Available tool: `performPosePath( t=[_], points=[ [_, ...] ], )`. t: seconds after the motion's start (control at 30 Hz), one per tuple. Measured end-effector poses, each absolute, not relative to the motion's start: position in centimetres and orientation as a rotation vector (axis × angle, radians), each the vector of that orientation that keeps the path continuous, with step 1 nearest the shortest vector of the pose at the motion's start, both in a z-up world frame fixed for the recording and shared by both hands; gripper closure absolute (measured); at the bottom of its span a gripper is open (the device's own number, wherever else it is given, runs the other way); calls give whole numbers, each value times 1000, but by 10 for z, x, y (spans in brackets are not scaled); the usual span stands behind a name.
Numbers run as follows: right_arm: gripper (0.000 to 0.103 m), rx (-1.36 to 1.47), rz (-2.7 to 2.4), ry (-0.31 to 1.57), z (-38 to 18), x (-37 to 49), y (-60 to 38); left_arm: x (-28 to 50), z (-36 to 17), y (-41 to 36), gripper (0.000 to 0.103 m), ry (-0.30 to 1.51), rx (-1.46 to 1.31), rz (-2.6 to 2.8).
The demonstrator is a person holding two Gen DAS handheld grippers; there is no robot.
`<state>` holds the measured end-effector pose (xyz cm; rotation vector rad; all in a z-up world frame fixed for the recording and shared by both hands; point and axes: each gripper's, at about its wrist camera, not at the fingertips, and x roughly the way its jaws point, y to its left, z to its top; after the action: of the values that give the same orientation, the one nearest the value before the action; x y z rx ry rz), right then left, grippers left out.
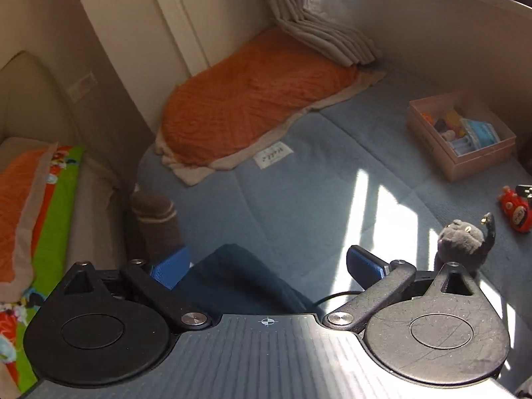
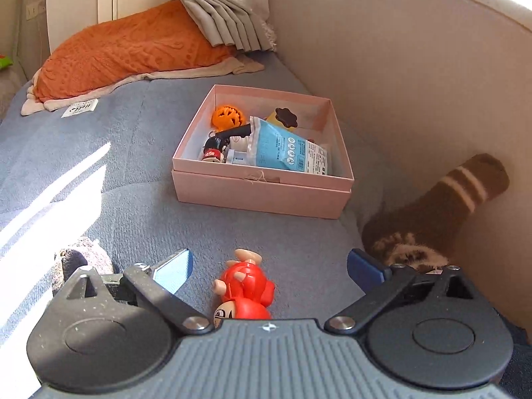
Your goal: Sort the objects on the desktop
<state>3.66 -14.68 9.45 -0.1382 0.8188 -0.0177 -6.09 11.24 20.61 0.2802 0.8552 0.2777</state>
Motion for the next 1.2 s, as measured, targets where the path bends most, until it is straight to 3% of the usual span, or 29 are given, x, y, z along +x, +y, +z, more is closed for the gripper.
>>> performPosePath(
  t=[0.1,0.27,0.47,0.73,1.1,1.13,1.2],
  points=[
    [3,-146,-9,820,95,35,-143,-94,234,142,0,863,420,495],
    [3,-174,8,819,94,32,-133,-111,255,167,0,829,272,535],
    [2,-183,-22,786,100,29,-134,-59,172,116,0,883,55,235],
    [2,-104,-156,775,107,41,-171,11,39,-26,0,1014,-122,-125],
    [1,-179,-140,813,87,44,-162,61,-3,-72,0,1040,-123,-6],
    [1,-188,-138,809,87,44,-160,62,-6,-68,1,1048,-129,-12],
    [1,-198,-136,809,86,44,-158,62,-9,-62,21,1063,-136,-31]
  ],
)
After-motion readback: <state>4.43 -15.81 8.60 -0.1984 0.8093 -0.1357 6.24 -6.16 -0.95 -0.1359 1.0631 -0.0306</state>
